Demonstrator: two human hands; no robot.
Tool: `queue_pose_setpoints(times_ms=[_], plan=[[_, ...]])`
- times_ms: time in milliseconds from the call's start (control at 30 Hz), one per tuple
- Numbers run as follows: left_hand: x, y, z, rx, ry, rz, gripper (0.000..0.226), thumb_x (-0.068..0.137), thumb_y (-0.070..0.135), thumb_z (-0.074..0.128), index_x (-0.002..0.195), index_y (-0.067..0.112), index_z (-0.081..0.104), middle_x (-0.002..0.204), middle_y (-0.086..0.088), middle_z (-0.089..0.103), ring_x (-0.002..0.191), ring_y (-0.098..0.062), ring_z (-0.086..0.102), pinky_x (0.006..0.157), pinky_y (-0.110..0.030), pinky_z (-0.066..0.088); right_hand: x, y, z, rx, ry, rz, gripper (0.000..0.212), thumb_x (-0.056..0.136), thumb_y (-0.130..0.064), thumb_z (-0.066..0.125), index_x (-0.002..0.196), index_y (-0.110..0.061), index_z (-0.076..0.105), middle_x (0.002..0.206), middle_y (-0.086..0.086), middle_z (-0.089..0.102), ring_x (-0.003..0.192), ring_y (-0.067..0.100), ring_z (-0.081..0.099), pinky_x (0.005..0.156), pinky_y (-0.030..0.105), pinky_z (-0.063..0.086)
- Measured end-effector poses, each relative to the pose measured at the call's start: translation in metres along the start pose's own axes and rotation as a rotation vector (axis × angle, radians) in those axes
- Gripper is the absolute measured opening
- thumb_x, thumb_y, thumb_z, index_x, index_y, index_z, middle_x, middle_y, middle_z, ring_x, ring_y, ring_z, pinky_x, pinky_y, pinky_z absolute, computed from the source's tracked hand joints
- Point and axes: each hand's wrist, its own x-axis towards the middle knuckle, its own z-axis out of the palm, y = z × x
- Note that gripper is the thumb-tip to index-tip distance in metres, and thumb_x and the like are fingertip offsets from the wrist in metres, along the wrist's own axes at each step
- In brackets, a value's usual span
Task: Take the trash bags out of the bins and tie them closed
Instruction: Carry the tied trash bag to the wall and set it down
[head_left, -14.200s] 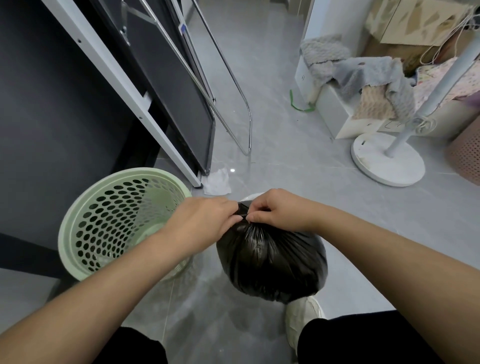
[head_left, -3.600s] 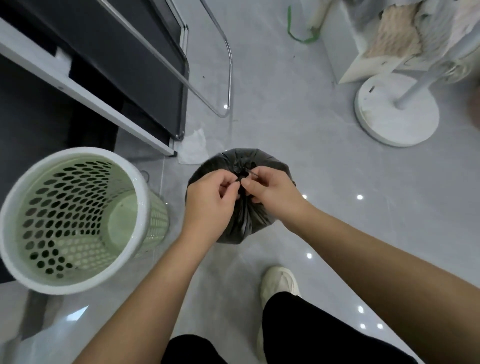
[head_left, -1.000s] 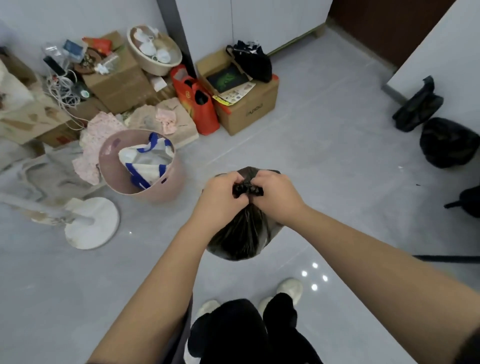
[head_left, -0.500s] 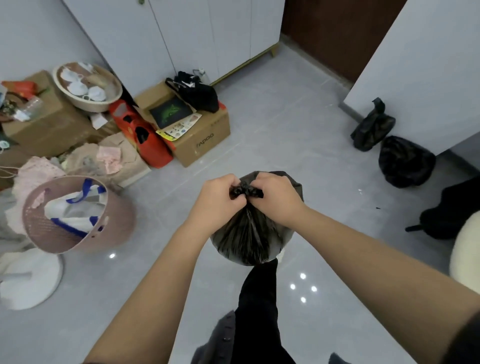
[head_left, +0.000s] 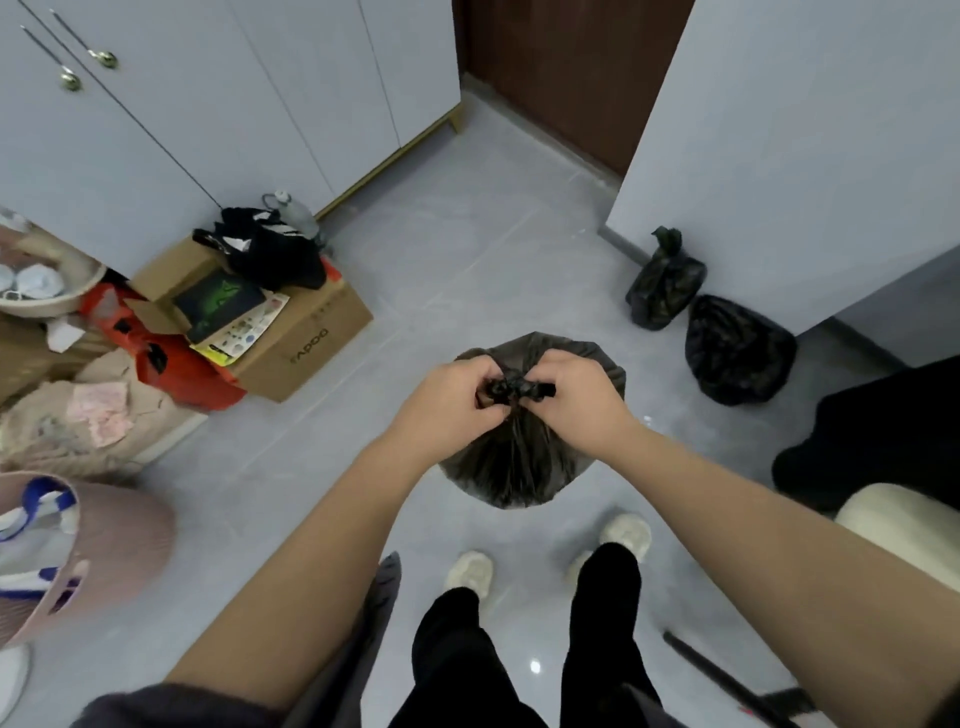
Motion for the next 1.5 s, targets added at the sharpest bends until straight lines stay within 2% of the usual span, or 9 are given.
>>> queue_pose_setpoints(times_ms=[167,300,367,500,633,733,1033,1267,1500], plan=[[0.076,0.052,0.053,0.054,-0.041,-0.04,0.024,0.079,0.023,0.068,0.101,0.019,0.058,0.081,0.003,0.062,0.075,-0.016,0.059,0.068,-0.03,0.05,0.024,0.088,-0.069,-0.003,-0.023,0.012,0.006,0.076,-0.009,0.072,0.082,-0.007,0.074,0.084,0.008,0.064,0.079,0.025,0.061,0.073,0.038,0.049],[0.142,0.084,0.095,0.1,-0.025,-0.064,0.017,0.078,0.017,0.061,0.076,0.022,0.045,0.074,0.003,0.053,0.078,-0.026,0.058,0.063,-0.031,0.045,0.041,0.151,-0.103,-0.026,-0.057,0.054,0.008,0.075,-0.009,0.073,0.083,-0.006,0.074,0.085,0.009,0.064,0.081,0.026,0.061,0.075,0.036,0.049],[0.178,0.093,0.114,0.102,-0.052,-0.065,0.012,0.078,0.015,0.06,0.076,0.021,0.05,0.077,0.003,0.05,0.08,-0.026,0.057,0.063,-0.029,0.04,0.051,0.185,-0.114,-0.029,-0.058,0.104,0.007,0.076,-0.01,0.073,0.082,-0.006,0.074,0.085,0.009,0.064,0.081,0.026,0.061,0.076,0.036,0.049],[0.251,0.094,0.156,0.07,-0.068,-0.031,0.011,0.078,0.014,0.062,0.089,0.015,0.064,0.085,0.004,0.048,0.084,-0.023,0.058,0.071,-0.03,0.046,0.075,0.253,-0.124,-0.062,-0.04,0.214,0.01,0.077,-0.012,0.073,0.081,-0.004,0.072,0.084,0.009,0.064,0.082,0.026,0.06,0.074,0.032,0.046],[0.321,0.089,0.203,0.065,-0.105,-0.019,0.014,0.08,0.015,0.06,0.094,0.016,0.063,0.095,0.003,0.047,0.093,-0.02,0.055,0.071,-0.027,0.041,0.1,0.322,-0.121,0.006,0.013,0.388,0.011,0.08,-0.015,0.071,0.084,-0.005,0.072,0.086,0.007,0.062,0.084,0.023,0.058,0.075,0.027,0.041],[0.371,0.079,0.241,0.083,-0.184,-0.022,0.025,0.08,0.017,0.062,0.105,0.019,0.062,0.112,-0.002,0.052,0.103,-0.022,0.055,0.083,-0.033,0.047,0.114,0.38,-0.113,0.066,0.051,0.501,0.011,0.081,-0.013,0.07,0.086,-0.004,0.072,0.089,0.01,0.064,0.087,0.024,0.058,0.077,0.025,0.039],[0.478,0.055,0.373,0.05,-0.439,-0.163,0.069,0.084,0.02,0.061,0.146,0.018,0.031,0.141,-0.01,0.042,0.126,-0.025,0.045,0.104,-0.035,0.04,0.136,0.545,-0.085,0.258,0.18,0.78,0.015,0.082,-0.014,0.07,0.092,-0.004,0.073,0.094,0.009,0.07,0.091,0.025,0.063,0.087,0.033,0.048],[0.544,0.037,0.481,-0.159,-0.519,-0.428,0.084,0.083,0.019,0.063,0.151,0.015,0.013,0.145,-0.011,0.04,0.129,-0.028,0.045,0.102,-0.032,0.041,0.151,0.659,-0.065,0.43,0.317,0.924,0.01,0.082,-0.013,0.069,0.088,-0.007,0.075,0.083,0.006,0.07,0.089,0.025,0.064,0.088,0.035,0.05],[0.603,0.021,0.562,-0.263,-0.561,-0.468,0.084,0.08,0.022,0.064,0.15,0.021,0.017,0.144,-0.007,0.045,0.121,-0.025,0.051,0.091,-0.027,0.044,0.171,0.758,-0.05,0.533,0.49,1.064,0.006,0.078,-0.015,0.074,0.082,-0.01,0.074,0.082,0.009,0.071,0.088,0.029,0.068,0.087,0.044,0.055]])
